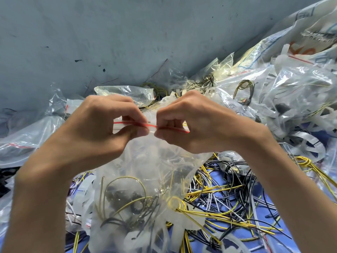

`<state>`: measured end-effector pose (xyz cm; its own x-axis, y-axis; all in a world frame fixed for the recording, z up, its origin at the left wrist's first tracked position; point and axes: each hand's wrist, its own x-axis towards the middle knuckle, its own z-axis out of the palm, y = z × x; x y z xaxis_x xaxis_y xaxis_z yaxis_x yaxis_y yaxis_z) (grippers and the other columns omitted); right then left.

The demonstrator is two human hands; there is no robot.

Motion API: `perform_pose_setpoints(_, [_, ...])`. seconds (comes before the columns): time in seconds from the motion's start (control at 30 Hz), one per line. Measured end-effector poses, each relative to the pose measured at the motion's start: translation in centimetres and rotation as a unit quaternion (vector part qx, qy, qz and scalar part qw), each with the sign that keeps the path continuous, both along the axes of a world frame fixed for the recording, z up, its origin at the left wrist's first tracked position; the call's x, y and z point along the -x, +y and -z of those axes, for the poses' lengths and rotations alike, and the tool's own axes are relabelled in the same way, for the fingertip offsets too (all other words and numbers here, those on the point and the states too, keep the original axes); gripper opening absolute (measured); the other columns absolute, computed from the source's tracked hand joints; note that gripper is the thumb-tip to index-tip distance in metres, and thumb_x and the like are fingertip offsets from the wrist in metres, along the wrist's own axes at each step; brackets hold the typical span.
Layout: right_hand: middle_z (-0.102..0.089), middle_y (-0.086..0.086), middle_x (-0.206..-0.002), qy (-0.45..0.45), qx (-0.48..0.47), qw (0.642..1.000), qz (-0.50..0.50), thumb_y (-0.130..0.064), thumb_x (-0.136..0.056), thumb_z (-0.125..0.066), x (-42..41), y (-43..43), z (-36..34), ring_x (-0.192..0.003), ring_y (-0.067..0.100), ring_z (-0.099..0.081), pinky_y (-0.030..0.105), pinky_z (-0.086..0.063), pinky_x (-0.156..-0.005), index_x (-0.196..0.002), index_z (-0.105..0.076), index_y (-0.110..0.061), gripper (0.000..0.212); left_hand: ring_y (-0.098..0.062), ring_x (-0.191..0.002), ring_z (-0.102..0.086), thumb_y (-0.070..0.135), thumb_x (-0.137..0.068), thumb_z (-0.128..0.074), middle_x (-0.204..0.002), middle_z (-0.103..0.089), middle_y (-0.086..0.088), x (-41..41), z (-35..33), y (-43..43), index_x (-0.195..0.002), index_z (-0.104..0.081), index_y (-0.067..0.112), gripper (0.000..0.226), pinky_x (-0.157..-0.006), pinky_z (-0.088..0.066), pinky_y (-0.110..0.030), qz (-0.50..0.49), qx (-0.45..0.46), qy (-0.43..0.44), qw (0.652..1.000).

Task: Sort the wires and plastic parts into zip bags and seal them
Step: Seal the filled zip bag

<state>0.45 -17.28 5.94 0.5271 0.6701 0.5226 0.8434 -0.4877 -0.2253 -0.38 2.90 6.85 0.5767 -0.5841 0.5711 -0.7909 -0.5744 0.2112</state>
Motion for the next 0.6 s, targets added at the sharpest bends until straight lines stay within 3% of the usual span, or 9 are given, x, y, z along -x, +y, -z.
perform_pose_setpoints(0.3, [-0.047, 0.01, -0.051, 0.044, -0.006, 0.999, 0.013, -0.019, -0.086, -0.064, -0.6, -0.9, 0.3, -0.052, 0.018, -0.034, 0.026, -0.032, -0.051, -0.063, -0.061, 0.002, 0.031, 0.002, -0.069, -0.055, 0.023, -0.072, -0.078, -0.079, -0.061, 0.019, -1.8, 1.0, 2.6, -0.074, -0.06, 0.042, 0.026, -0.068, -0.033, -0.004, -0.031, 0.033, 0.002, 0.999])
perform_pose_setpoints(0.47, [-0.052, 0.01, -0.053, 0.062, 0.005, 0.998, 0.026, -0.019, -0.087, -0.065, -1.1, -1.5, 0.5, -0.055, 0.022, -0.04, 0.031, -0.035, -0.053, -0.066, -0.063, 0.003, 0.031, 0.005, -0.068, -0.054, 0.025, -0.07, -0.079, -0.077, -0.062, 0.022, -2.7, 1.6, 4.8, -0.077, -0.063, 0.053, 0.033, -0.068, -0.034, -0.004, -0.06, 0.054, 0.007, 0.997])
perform_pose_setpoints(0.6, [-0.049, 0.001, -0.05, 0.072, 0.016, 0.997, 0.033, -0.021, -0.088, -0.066, -1.3, -1.6, 0.6, -0.052, 0.016, -0.04, 0.026, -0.034, -0.052, -0.067, -0.064, 0.0, 0.03, 0.003, -0.068, -0.052, 0.036, -0.072, -0.076, -0.077, -0.062, 0.018, -3.4, 2.2, 6.8, -0.077, -0.063, 0.05, 0.019, -0.066, -0.037, -0.008, -0.085, 0.068, 0.002, 0.994])
